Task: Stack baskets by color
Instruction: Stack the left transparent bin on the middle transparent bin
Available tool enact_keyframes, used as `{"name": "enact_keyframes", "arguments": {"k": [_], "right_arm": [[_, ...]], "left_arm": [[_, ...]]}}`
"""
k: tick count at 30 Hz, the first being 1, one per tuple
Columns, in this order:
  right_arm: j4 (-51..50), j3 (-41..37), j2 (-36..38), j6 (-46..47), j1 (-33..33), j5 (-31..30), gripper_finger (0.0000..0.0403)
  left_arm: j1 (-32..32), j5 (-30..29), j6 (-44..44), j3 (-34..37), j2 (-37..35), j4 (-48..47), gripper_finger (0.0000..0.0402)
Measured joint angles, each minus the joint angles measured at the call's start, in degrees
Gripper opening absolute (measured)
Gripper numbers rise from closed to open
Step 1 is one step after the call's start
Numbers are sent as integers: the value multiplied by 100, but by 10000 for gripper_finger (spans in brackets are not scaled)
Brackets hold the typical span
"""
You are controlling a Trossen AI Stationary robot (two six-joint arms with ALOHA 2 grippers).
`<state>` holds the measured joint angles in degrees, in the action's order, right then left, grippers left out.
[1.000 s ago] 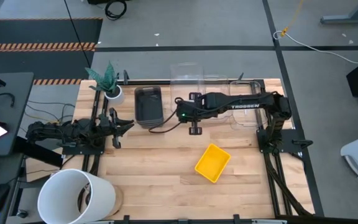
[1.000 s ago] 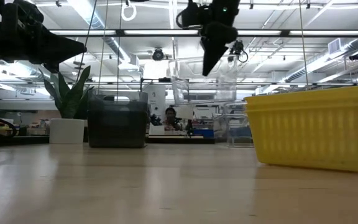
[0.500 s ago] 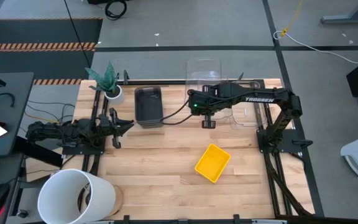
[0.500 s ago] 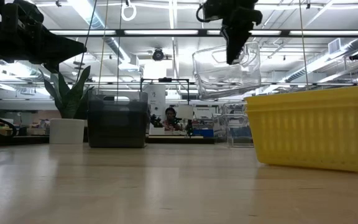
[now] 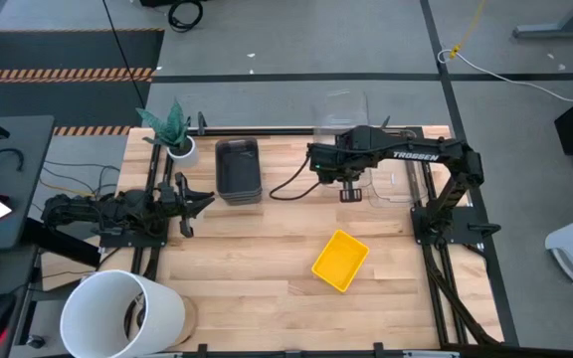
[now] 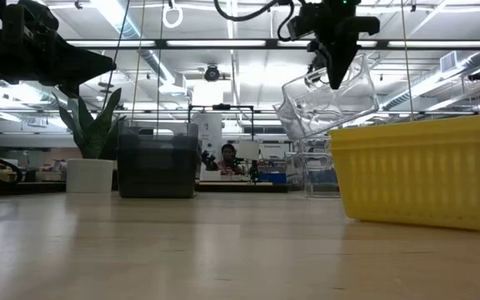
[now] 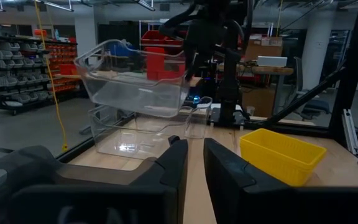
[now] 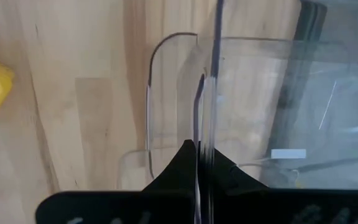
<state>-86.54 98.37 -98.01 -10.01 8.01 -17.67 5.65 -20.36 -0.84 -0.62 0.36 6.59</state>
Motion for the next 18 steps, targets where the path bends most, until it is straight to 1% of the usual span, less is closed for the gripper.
{"name": "enact_keyframes", "arguments": {"k": [7,11,18], "right_arm": [[63,-75,0,-83,7,219,5],[170,-415,1,-89,9,254,5],[835,-1010,-3,-259,28,439,4]], "left_arm": [[0,2,0,0,0,0,66],[0,2,0,0,0,-1,61],[0,2,-1,0,0,0,56]]}}
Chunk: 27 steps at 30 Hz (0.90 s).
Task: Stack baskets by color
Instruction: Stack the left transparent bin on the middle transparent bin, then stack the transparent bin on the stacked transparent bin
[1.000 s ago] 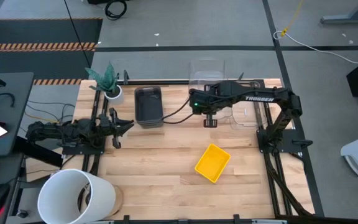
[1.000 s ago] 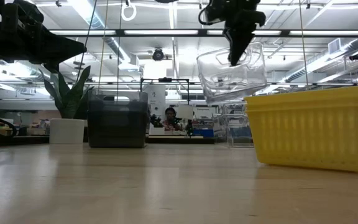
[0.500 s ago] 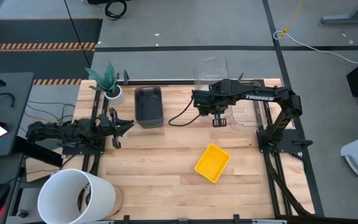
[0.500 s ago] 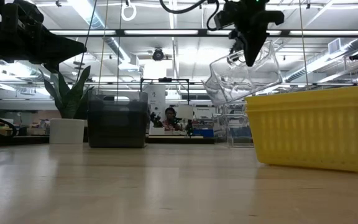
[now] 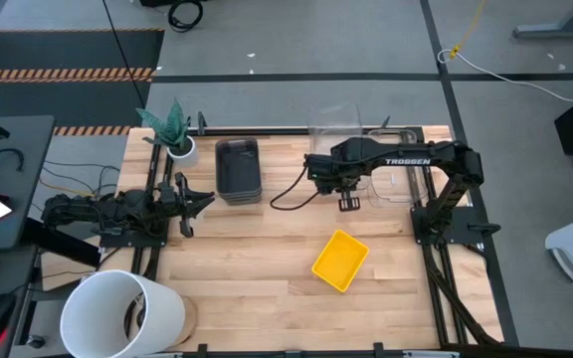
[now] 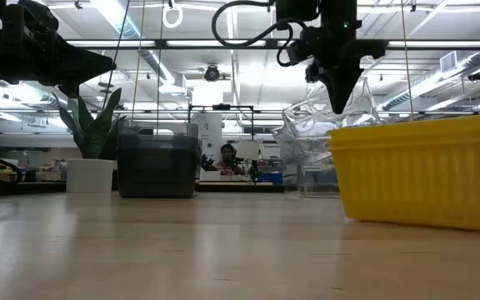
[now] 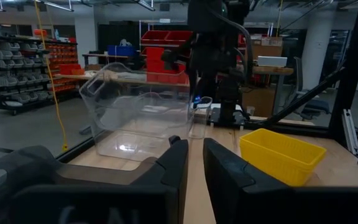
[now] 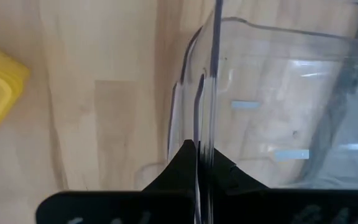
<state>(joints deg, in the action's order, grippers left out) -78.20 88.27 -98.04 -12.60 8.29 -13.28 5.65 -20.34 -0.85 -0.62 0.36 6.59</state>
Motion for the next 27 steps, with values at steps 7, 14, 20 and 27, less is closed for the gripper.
{"name": "enact_keyframes", "arguments": {"k": [7,14,20,27], "right_arm": [[681,-323,6,88,103,760,5],[1184,-534,2,462,98,1247,19],[1301,-759,2,835,83,1354,47],[1618,-953,0,1210,79,1355,87]], "left_arm": [[0,-1,1,0,0,-1,64],[1,-1,-1,0,0,0,54],[1,-2,-1,0,0,0,56],[1,-1,-1,0,0,-1,63]]}}
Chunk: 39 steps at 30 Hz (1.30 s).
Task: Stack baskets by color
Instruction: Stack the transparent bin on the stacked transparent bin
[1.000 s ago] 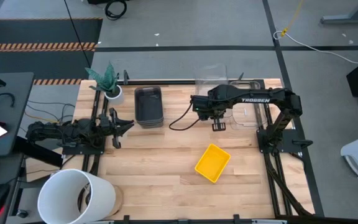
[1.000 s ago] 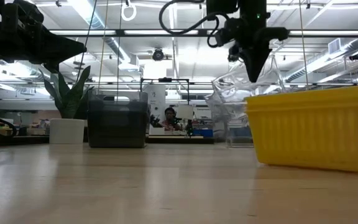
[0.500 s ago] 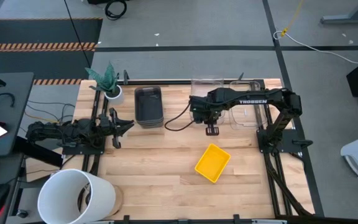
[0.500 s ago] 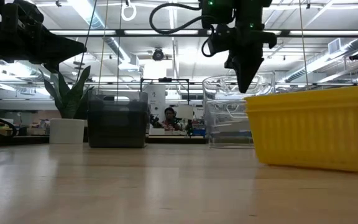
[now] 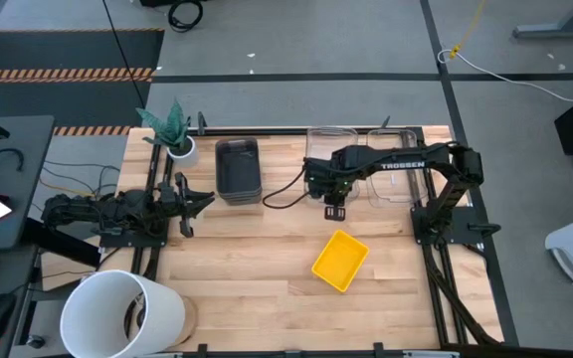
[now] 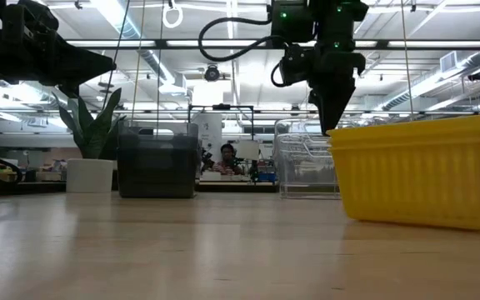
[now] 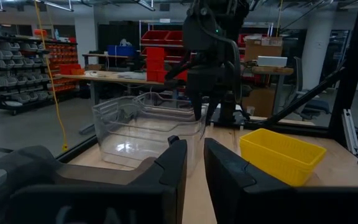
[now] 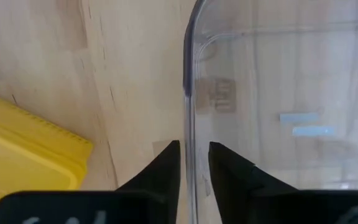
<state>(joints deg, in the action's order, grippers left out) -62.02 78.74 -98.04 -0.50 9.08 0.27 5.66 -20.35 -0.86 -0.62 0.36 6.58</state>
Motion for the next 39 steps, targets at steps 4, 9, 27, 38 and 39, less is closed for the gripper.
{"name": "enact_keyframes", "arguments": {"k": [4,9,27,38,39], "right_arm": [[-60,-7,0,219,0,21,116],[-452,213,-2,417,0,44,145],[-2630,302,296,1000,-118,-528,178],[-2364,-6,1673,1170,-212,-813,167],[-2365,-114,1807,1239,-212,-814,165]], "left_arm": [[1,1,2,0,0,1,61],[-1,0,0,0,0,0,55],[-1,0,0,0,0,0,53],[1,-1,-1,0,0,1,61],[-1,-1,-2,0,0,1,60]]}}
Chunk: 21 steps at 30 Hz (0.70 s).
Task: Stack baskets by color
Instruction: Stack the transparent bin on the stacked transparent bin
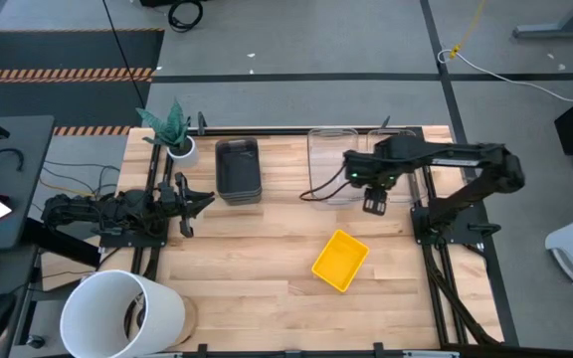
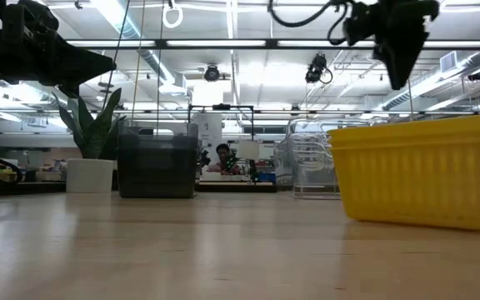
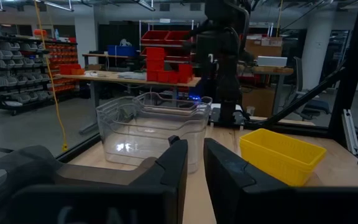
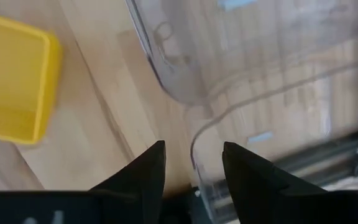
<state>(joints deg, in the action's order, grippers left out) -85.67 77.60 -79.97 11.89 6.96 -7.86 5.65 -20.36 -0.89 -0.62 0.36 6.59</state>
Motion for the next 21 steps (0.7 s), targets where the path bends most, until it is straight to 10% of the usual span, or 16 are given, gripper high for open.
{"name": "enact_keyframes", "arguments": {"k": [21], "right_arm": [[563,-2726,881,-178,-58,-297,153]], "left_arm": [[0,0,4,0,0,-2,58]]}}
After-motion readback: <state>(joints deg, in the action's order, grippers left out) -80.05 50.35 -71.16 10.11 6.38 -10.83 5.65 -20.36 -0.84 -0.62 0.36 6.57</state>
